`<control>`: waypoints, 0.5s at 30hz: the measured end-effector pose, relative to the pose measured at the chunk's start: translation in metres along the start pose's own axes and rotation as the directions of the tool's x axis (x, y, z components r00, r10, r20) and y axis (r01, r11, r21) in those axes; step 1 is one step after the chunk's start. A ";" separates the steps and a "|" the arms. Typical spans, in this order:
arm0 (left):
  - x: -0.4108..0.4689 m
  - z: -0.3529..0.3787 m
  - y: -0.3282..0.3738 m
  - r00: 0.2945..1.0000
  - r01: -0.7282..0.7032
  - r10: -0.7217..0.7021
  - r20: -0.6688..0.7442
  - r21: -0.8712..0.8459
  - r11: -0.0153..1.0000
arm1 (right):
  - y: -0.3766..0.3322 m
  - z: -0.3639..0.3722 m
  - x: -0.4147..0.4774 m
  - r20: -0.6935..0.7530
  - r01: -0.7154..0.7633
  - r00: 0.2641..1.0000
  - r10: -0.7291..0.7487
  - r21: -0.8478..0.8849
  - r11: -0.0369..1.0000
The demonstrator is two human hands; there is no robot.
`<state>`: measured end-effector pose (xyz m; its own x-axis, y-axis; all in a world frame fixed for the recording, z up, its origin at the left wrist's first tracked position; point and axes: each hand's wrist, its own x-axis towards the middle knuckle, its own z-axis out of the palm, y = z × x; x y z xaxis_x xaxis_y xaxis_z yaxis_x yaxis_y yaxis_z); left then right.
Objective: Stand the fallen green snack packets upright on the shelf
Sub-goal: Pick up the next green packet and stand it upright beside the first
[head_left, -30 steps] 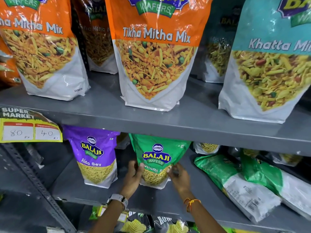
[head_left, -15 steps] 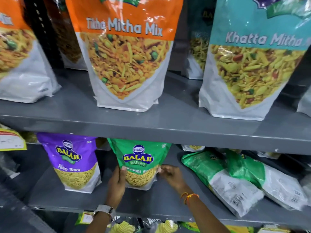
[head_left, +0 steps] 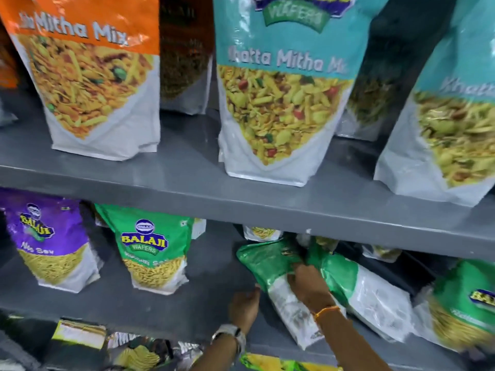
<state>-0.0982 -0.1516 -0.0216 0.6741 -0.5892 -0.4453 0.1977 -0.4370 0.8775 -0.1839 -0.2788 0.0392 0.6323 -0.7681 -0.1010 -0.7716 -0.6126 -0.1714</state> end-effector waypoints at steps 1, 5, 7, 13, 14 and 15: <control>0.002 0.015 0.004 0.999 0.042 -0.041 0.021 -0.034 0.999 | 0.004 0.002 -0.002 0.009 0.031 0.999 -0.030 -0.061 0.998; 0.017 0.048 0.018 0.989 0.130 -0.133 -0.071 -0.039 0.991 | 0.009 0.009 -0.007 0.042 0.162 0.987 -0.158 -0.136 0.977; 0.026 0.055 0.015 0.982 0.156 -0.160 -0.104 -0.046 0.987 | 0.012 0.010 -0.009 0.049 0.194 0.981 -0.190 -0.110 0.975; 0.026 0.054 0.003 0.948 0.121 -0.114 -0.297 0.007 0.993 | 0.020 0.009 -0.007 0.008 0.216 0.976 -0.216 0.012 0.976; 0.025 0.050 0.003 0.942 0.107 -0.101 -0.319 0.001 0.994 | 0.020 0.008 -0.005 0.002 0.220 0.975 -0.220 0.043 0.975; 0.026 0.044 0.004 0.940 0.092 -0.092 -0.329 -0.015 0.996 | 0.019 0.008 -0.004 0.002 0.221 0.975 -0.222 0.068 0.973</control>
<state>-0.1114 -0.1983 -0.0377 0.8495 -0.2901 -0.4407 0.2696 -0.4795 0.8351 -0.2008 -0.2857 0.0288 0.7880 -0.6125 -0.0620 -0.6058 -0.7534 -0.2557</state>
